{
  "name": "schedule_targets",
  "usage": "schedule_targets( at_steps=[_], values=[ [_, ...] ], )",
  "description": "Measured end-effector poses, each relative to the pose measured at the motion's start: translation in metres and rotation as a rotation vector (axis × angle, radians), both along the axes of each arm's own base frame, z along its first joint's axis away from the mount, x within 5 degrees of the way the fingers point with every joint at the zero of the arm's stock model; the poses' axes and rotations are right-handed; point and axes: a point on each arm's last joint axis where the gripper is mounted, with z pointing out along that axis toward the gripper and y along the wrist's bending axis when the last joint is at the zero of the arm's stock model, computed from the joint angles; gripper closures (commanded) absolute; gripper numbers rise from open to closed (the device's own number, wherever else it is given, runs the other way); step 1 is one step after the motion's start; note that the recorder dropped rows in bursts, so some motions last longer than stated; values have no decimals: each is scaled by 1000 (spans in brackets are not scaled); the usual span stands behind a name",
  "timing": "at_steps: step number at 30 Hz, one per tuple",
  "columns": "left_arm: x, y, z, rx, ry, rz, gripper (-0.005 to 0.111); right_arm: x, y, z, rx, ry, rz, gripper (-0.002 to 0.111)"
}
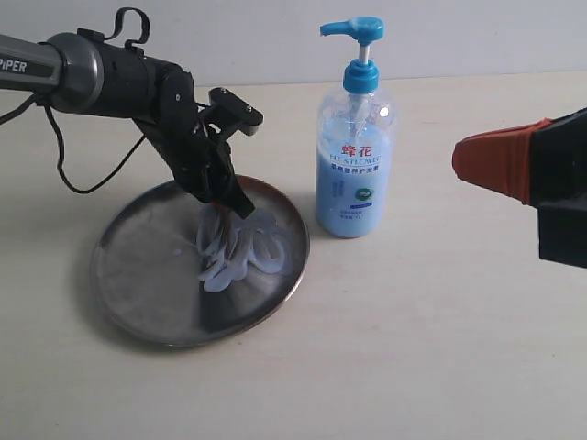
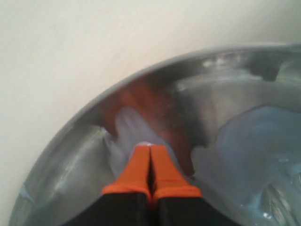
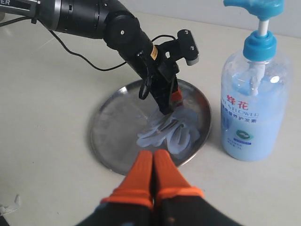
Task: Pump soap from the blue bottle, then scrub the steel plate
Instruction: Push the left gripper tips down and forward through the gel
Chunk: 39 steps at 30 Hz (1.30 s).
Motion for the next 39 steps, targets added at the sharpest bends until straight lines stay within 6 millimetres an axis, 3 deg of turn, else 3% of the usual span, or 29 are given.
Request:
schedule_targets(
  at_steps=[8,13,19,27,39],
  values=[
    [-5,3,0,35,55,-5,107,0,0,0,2,-3,-2,108],
    [-18,4,1,102,175,-21,107,0,0,0,2,-3,-2,108],
    [-46,-14,2,204,298,-102,107,0,0,0,-13,-5,7,108],
    [-66,-28,6,244,374,-105,107,0,-1,-1,-38,-7,15,108],
    [-73,-30,9,208,409,-82,107,-1,-1,-2,-39,-5,16,108]
  ],
)
